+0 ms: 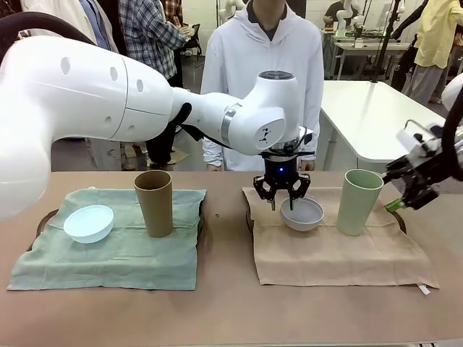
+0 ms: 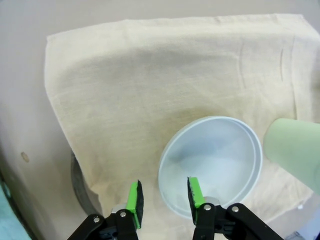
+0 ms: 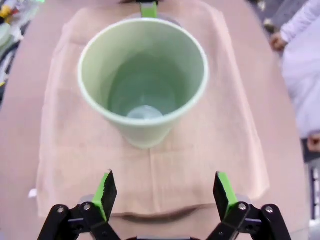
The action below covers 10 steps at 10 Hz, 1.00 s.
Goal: Set up a tray with a mat and arrange the tableware.
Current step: Place the Picnic Bowl and Reusable plastic cup back onto the Handle tray in front of the human's position.
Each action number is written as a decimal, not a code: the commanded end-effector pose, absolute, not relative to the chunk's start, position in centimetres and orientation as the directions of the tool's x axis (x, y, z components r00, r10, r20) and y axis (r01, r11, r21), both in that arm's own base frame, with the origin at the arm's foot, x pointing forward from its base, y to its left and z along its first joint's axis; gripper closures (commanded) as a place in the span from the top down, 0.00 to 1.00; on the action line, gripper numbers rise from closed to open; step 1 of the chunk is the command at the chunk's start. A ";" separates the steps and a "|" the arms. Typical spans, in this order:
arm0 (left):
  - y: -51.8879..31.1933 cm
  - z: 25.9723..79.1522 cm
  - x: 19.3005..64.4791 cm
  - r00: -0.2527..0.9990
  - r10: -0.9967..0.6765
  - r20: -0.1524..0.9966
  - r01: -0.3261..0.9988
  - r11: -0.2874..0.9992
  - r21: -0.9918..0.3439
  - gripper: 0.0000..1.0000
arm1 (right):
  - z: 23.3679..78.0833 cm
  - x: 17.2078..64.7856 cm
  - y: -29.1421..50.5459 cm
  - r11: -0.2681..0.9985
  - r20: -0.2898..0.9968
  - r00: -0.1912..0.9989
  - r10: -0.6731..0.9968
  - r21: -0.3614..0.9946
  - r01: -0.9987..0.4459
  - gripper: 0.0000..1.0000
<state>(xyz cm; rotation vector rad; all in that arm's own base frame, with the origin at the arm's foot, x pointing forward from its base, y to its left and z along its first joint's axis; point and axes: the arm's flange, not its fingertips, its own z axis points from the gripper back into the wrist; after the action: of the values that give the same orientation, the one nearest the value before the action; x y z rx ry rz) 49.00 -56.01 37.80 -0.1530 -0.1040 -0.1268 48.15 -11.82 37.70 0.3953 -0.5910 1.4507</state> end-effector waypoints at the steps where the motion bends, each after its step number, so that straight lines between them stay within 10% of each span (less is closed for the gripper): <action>1: -55.0 39.4 47.9 0.984 -0.146 0.105 0.159 0.980 -0.121 0.68 | 39.8 46.7 -12.1 0.144 0.542 0.091 0.835 -0.056 -0.988 1.00; 2: -55.0 40.9 47.0 0.978 -0.172 0.115 0.183 0.978 -0.095 1.00 | 42.7 45.7 -11.6 0.247 0.543 0.220 0.810 0.024 -0.969 1.00; 10: -51.7 57.9 39.8 0.912 -0.257 0.320 0.229 0.965 0.124 1.00 | 54.6 39.3 -0.5 0.821 0.143 0.809 0.570 -0.083 -0.564 1.00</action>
<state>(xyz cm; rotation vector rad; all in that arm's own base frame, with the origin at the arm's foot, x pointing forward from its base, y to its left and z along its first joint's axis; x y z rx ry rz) 40.46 -52.29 57.91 0.0536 -0.3163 -0.2827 40.40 -2.13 54.17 0.0130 -0.2198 0.6697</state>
